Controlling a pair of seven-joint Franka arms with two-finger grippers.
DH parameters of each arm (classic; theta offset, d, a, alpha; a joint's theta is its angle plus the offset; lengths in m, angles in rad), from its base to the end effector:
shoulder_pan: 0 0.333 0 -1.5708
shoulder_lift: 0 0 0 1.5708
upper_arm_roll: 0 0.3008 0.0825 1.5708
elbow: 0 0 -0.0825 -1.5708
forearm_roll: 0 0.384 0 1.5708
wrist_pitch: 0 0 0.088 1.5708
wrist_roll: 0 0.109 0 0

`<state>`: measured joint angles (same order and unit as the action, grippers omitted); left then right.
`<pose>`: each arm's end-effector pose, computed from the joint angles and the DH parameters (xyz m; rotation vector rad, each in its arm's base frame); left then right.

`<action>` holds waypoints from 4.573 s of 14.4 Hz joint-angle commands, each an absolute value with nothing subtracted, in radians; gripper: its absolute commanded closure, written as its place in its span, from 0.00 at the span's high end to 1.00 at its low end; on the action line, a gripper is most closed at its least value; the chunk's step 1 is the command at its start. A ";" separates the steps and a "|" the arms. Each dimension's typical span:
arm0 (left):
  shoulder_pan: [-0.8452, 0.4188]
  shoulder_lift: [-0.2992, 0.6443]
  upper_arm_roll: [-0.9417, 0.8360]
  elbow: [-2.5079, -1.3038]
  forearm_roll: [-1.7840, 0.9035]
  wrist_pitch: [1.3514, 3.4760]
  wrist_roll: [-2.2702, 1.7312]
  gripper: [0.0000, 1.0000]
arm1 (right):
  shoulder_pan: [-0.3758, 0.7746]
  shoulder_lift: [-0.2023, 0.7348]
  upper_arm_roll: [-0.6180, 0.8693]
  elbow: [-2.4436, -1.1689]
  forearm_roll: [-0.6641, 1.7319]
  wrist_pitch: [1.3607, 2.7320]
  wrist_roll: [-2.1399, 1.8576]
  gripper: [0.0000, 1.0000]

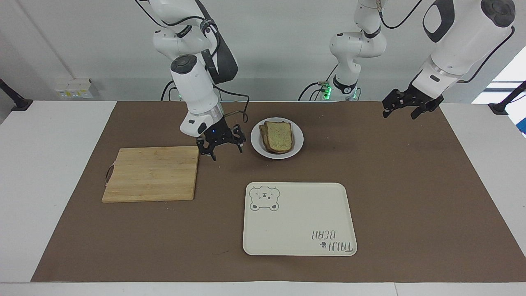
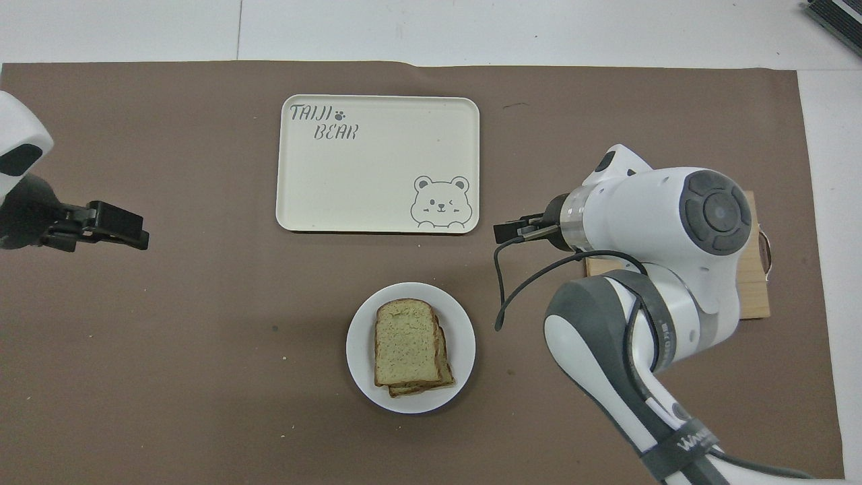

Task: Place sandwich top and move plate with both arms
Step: 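Raise the right gripper away while the left gripper reaches forward, then retract the right arm while the left gripper grasps the plate rim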

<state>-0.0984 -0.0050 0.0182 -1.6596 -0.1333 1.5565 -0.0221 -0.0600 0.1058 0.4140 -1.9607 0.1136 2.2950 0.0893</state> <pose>0.5446 -0.0584 0.5682 3.0083 -0.0804 -0.1578 0.5642 0.2055 0.4326 -2.9292 -0.2826 -0.2965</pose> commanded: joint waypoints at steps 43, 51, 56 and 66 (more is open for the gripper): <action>-0.331 0.057 0.029 -2.483 -1.204 2.086 0.649 1.00 | -0.025 -0.164 -0.054 -1.672 -0.051 1.543 -0.054 1.00; -0.336 0.061 0.029 -2.491 -1.220 2.083 0.647 0.68 | -0.011 -0.163 -0.049 -1.675 -0.029 1.568 -0.048 1.00; -0.345 0.064 0.029 -2.496 -1.221 2.083 0.647 0.50 | -0.011 -0.163 -0.052 -1.674 -0.028 1.554 -0.049 1.00; -0.365 0.071 0.029 -2.496 -1.241 2.086 0.644 0.00 | -0.011 -0.163 -0.051 -1.674 -0.028 1.554 -0.049 1.00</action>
